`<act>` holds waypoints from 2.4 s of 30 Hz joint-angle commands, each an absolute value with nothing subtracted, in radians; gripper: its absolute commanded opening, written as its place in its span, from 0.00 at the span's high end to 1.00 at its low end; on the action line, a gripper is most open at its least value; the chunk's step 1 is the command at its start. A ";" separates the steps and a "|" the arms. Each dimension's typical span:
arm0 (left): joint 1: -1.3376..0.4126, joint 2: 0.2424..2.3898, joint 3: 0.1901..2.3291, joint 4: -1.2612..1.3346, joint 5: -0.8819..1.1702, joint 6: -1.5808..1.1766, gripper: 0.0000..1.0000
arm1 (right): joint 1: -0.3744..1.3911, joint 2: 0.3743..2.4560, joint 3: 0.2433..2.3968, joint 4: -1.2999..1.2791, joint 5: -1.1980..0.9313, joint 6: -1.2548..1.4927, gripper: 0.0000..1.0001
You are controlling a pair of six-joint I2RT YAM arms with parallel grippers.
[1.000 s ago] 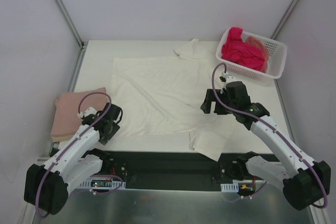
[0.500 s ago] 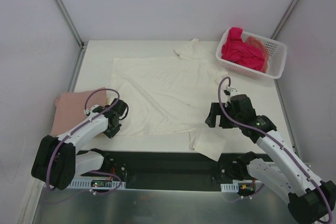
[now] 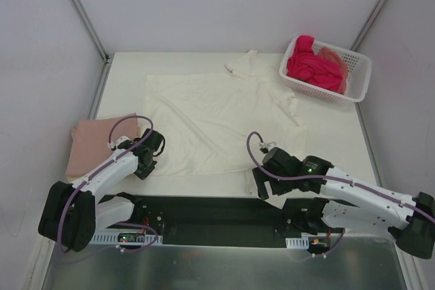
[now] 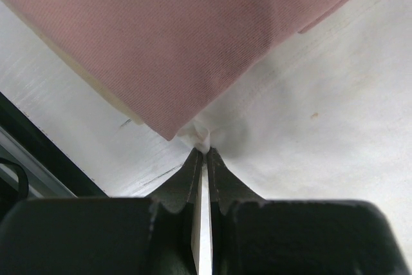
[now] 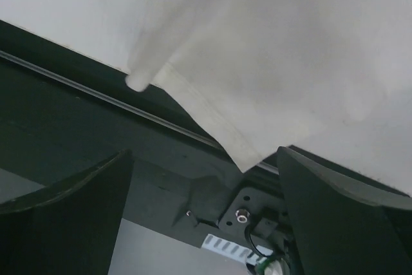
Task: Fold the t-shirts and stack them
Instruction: Grap the side of the flattened tshirt closest away from the robot with both arms
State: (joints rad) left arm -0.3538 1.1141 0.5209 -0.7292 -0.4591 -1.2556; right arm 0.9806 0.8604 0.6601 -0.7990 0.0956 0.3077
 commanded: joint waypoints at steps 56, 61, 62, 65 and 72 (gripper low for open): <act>-0.357 0.493 0.503 -1.025 -0.521 -1.335 1.00 | 1.204 1.057 0.660 -1.052 0.181 0.583 1.00; -0.357 0.477 0.517 -1.037 -0.512 -1.315 1.00 | 1.175 1.077 0.678 -1.008 0.179 0.526 1.00; -0.357 0.485 0.520 -1.035 -0.511 -1.310 1.00 | 1.172 1.083 0.693 -0.999 0.176 0.506 1.00; -0.357 0.531 0.546 -1.011 -0.509 -1.290 1.00 | 1.155 1.112 0.722 -0.999 0.201 0.480 1.00; -0.357 0.615 0.600 -0.904 -0.517 -1.246 1.00 | 1.010 1.126 0.862 -1.077 0.354 0.379 1.00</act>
State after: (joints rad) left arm -0.3538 0.5785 0.5407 -0.9585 -0.4820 -1.2888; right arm 1.0851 1.1240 0.7704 -1.0027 0.2241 0.4568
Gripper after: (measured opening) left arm 0.011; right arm 0.025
